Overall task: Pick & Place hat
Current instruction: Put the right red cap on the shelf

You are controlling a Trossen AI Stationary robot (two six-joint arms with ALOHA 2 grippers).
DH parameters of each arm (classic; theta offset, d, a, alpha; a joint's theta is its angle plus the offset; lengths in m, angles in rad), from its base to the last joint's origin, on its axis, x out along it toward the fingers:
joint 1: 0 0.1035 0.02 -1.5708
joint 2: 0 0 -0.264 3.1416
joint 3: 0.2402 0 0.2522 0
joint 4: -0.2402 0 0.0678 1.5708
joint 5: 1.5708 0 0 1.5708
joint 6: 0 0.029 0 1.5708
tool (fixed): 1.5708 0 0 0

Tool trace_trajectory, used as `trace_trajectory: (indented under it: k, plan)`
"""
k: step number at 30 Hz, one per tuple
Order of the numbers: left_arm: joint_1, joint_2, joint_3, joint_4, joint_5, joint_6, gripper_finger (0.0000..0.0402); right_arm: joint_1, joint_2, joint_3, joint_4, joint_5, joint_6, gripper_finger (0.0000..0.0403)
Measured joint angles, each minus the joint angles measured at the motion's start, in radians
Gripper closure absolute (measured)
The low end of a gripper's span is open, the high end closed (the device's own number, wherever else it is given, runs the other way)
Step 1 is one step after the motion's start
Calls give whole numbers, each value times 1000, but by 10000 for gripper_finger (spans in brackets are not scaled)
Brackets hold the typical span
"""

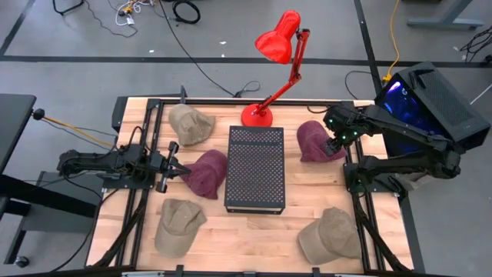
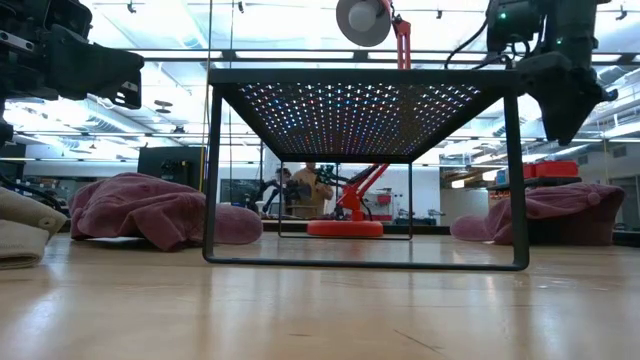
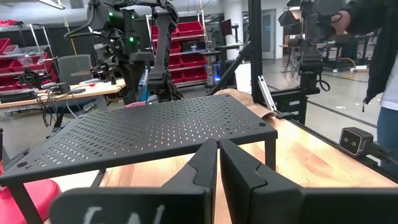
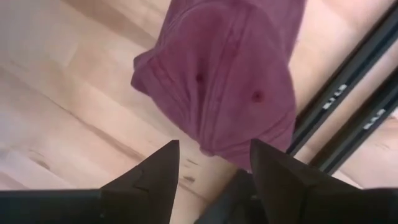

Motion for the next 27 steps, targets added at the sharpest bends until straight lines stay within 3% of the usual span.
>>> trace_trajectory:
  k: [15,27]
  plan:
    - [0,0,0,0,0,0,376,32,67,-90,101,0,18,204]
    - [0,0,0,0,0,0,376,32,162,-90,161,87,-4,204]
